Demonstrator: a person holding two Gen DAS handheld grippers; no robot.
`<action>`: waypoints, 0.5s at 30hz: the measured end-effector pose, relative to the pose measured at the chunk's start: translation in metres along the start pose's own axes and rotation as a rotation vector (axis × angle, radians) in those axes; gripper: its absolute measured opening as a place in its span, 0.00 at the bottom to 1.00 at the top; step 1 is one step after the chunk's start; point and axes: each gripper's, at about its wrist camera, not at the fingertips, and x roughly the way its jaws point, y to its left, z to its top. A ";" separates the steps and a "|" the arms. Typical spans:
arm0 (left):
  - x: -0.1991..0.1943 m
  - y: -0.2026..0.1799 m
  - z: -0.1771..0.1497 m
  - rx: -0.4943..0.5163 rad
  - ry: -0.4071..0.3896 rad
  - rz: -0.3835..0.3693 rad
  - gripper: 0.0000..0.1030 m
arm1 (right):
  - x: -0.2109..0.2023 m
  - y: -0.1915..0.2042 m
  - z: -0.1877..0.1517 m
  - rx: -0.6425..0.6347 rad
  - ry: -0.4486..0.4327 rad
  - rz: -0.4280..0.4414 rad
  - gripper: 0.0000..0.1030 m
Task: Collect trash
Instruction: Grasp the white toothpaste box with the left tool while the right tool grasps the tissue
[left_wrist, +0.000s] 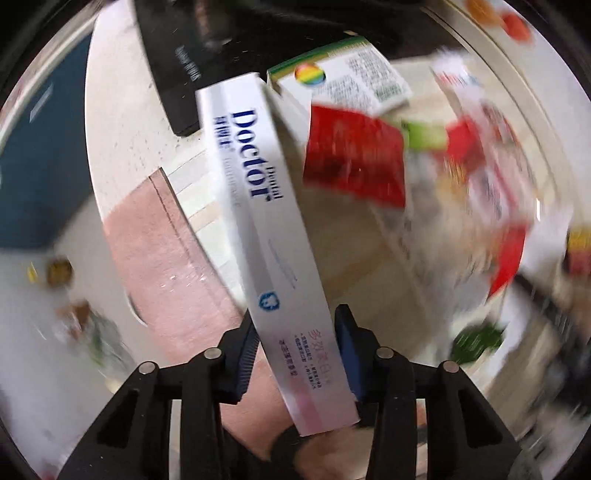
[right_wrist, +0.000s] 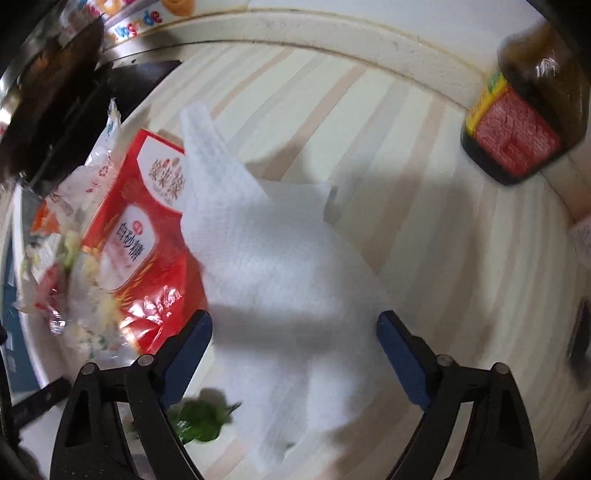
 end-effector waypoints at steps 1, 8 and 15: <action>0.000 -0.002 -0.007 0.031 -0.002 0.028 0.34 | 0.000 0.003 -0.001 -0.027 -0.008 -0.027 0.75; 0.000 -0.016 -0.025 0.120 -0.033 0.101 0.34 | -0.015 -0.007 -0.033 -0.107 0.005 -0.041 0.09; 0.016 -0.012 -0.026 0.117 -0.013 0.089 0.33 | -0.023 -0.020 -0.080 -0.117 0.061 -0.023 0.09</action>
